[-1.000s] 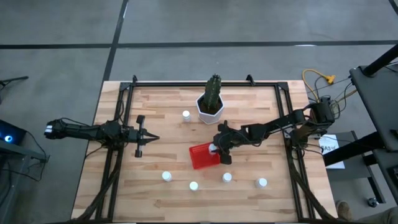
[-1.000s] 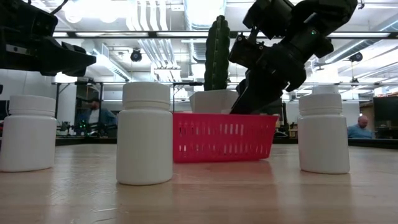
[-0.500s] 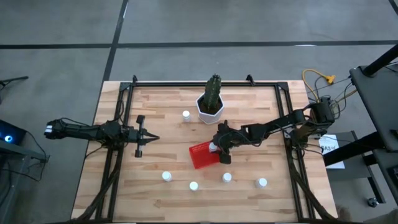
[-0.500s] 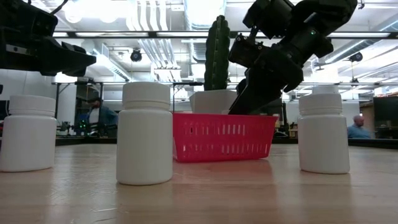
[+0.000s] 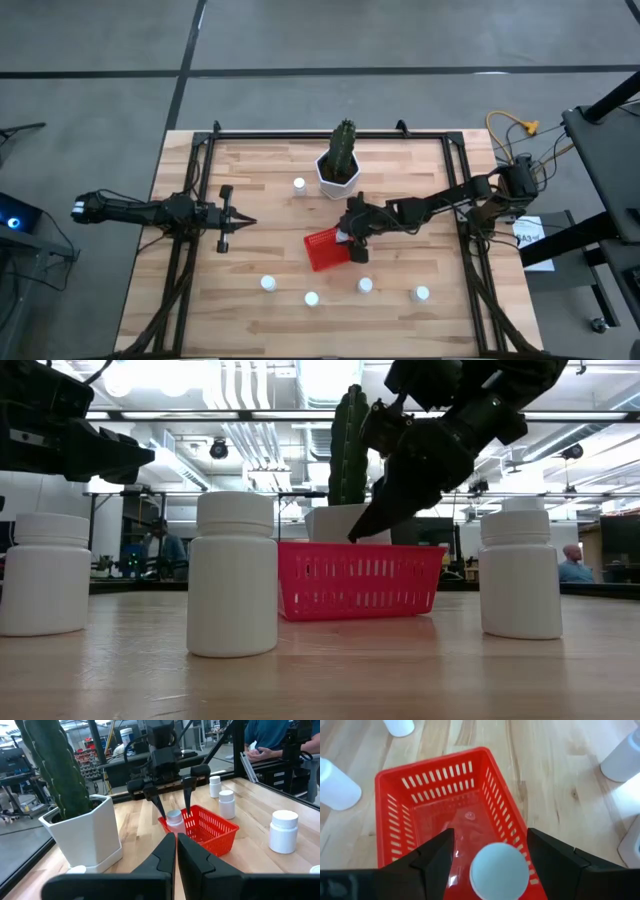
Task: Pick and place pill bottles into a basket
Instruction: Put the white pill bottle into the red bin
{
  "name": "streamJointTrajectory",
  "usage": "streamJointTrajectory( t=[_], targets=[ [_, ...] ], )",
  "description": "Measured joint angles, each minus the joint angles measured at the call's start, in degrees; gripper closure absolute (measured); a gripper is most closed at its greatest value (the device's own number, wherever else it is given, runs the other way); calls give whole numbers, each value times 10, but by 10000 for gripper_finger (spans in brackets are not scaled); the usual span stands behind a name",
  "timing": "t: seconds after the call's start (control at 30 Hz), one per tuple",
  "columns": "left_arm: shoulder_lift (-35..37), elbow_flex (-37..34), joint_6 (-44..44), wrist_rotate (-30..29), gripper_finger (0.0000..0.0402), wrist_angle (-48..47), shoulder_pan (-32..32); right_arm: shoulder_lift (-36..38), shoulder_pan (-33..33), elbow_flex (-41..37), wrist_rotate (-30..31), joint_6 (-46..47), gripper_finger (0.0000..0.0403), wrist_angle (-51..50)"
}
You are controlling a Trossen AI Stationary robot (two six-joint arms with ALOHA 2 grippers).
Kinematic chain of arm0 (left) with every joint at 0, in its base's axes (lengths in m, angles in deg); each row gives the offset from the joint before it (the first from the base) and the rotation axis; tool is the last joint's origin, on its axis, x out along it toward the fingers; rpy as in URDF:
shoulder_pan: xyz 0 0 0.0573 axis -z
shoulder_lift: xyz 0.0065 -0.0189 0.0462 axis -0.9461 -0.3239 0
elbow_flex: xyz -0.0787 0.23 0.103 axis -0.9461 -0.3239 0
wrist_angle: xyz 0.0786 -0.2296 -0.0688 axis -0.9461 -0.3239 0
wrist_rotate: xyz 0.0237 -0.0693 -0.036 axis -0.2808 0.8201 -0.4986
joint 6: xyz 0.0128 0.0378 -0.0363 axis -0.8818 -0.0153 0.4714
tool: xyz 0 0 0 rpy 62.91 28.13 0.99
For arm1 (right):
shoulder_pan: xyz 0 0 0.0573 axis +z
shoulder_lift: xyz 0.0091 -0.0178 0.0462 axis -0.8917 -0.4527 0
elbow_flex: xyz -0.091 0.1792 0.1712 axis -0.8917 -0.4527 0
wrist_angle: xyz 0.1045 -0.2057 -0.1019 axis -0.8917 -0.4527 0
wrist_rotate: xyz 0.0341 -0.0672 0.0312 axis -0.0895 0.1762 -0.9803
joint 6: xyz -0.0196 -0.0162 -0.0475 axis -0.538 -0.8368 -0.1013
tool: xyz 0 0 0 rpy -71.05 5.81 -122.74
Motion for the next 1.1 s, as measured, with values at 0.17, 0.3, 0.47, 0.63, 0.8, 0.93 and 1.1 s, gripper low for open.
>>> streamJointTrajectory(
  t=[0.17, 0.3, 0.47, 0.63, 0.8, 0.93, 1.1],
  targets=[
    [0, 0, 0, 0, 402, 0, 0, 1, 0, 25, -5, -7, 166, -24],
    [0, 0, 1, 1, 402, 0, 0, 1, 2, 52, -30, -23, 166, -60],
    [0, 0, 2, 23, 402, 0, 0, 2, 12, 71, -113, -27, 176, -57],
    [0, 0, 8, 52, 402, 0, 0, 2, 38, 77, -121, -13, 186, -56],
    [0, 0, 31, 78, 402, -2, 0, 2, 64, 80, -122, 5, 193, -56],
    [0, 0, 36, 93, 402, -2, 0, 3, 81, 80, -122, 34, 193, -56],
    [0, 0, 47, 105, 402, -3, 0, 3, 112, 80, -122, 59, 193, -56]
  ],
)
